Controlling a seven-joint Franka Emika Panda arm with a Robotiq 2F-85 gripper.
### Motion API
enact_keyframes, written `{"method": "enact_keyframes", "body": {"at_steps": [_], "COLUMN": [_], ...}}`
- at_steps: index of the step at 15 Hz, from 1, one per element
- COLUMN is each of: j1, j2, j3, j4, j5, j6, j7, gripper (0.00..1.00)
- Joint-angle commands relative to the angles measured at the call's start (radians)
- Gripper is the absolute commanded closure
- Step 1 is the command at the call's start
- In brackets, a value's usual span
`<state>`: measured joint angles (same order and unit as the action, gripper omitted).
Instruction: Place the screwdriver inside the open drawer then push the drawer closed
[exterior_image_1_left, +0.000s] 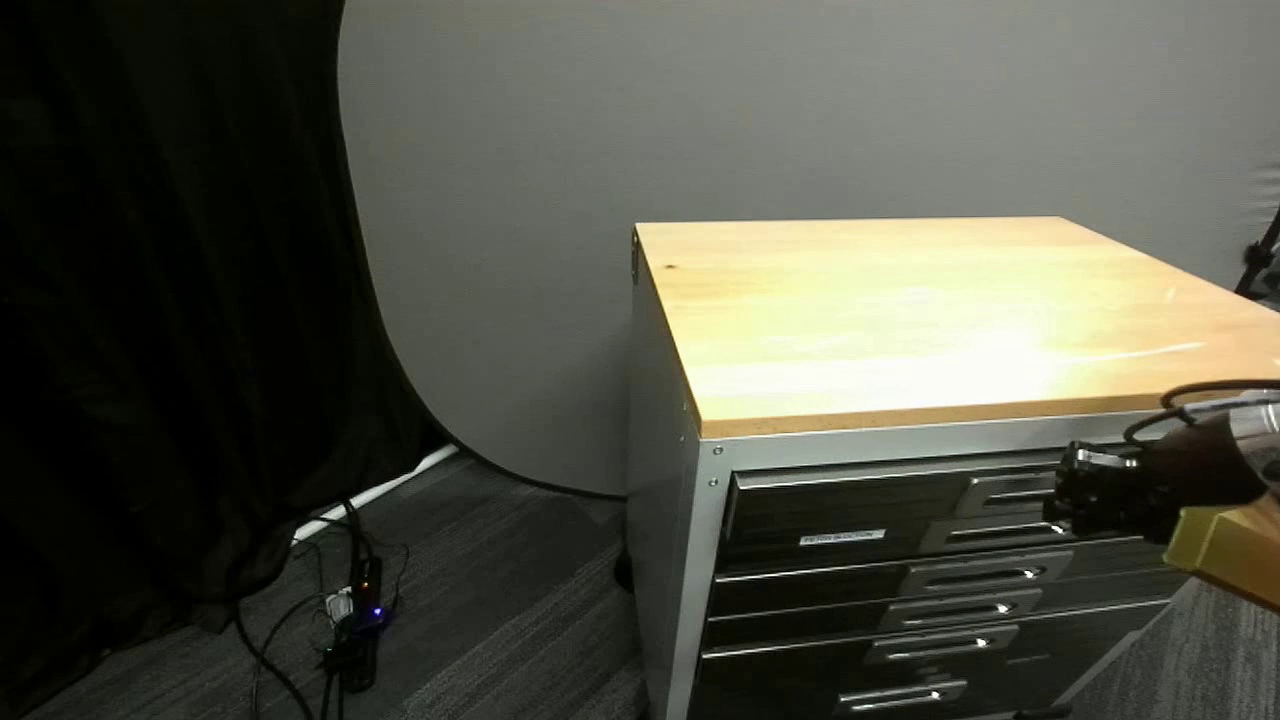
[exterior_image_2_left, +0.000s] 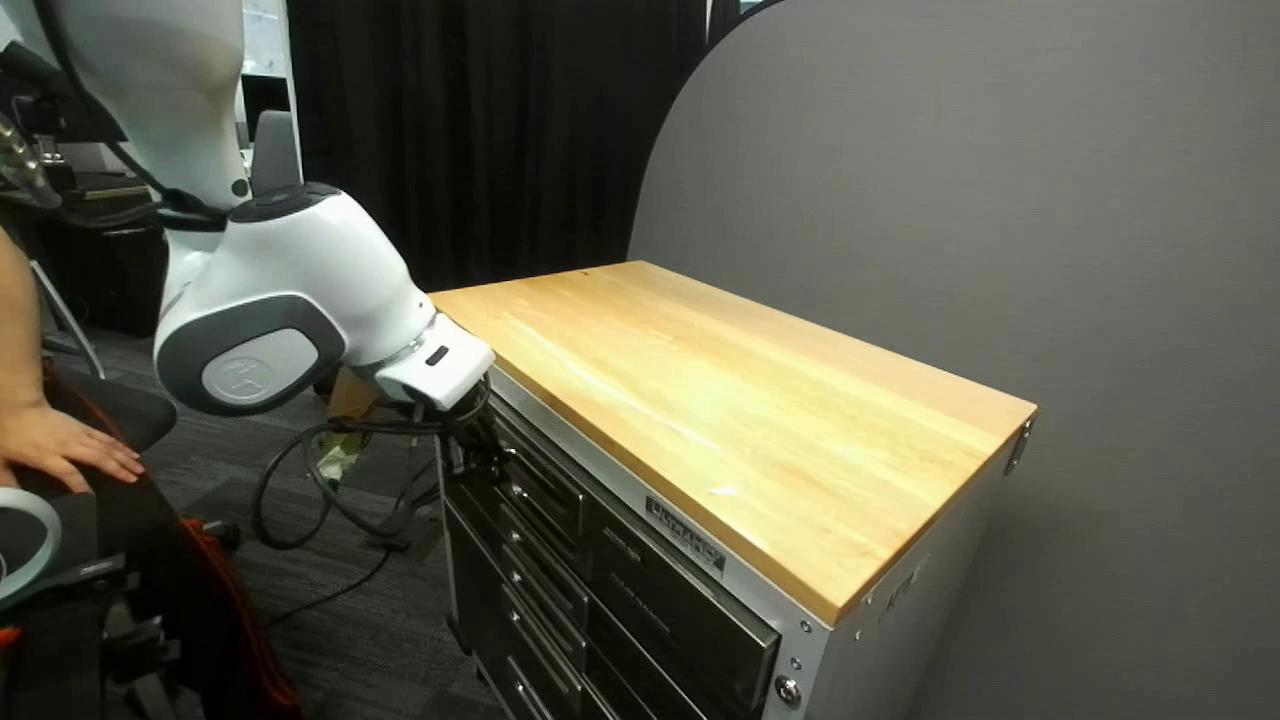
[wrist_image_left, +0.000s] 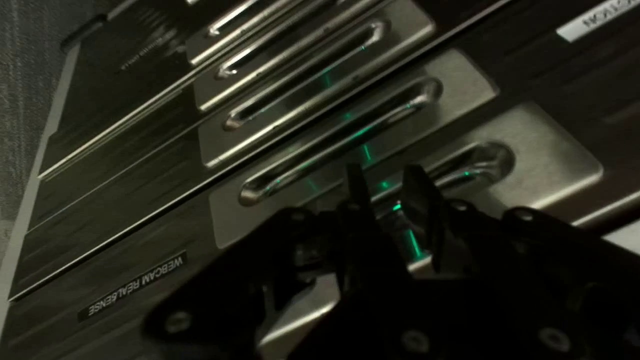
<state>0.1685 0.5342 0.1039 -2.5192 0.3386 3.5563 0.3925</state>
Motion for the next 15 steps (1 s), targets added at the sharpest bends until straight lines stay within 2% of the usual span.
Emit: {"method": "enact_keyframes", "body": {"at_steps": [1,6,9,15], "j1": [-0.022,-0.004,-0.013,-0.022], "j2": [-0.163,-0.337,-0.394,-0.466], "j3": [-0.033,-0.122,-0.116,-0.028], "j4": [-0.052,-0.026,0.051,0.308], "j5": [-0.051,-0.213,-0.348,-0.426], "j6": [-0.273,-0.677,-0.919,-1.378], "j7": [-0.116,-0.211,-0.21,-0.377], "gripper": [0.41,0.03,0.0,0.0]}}
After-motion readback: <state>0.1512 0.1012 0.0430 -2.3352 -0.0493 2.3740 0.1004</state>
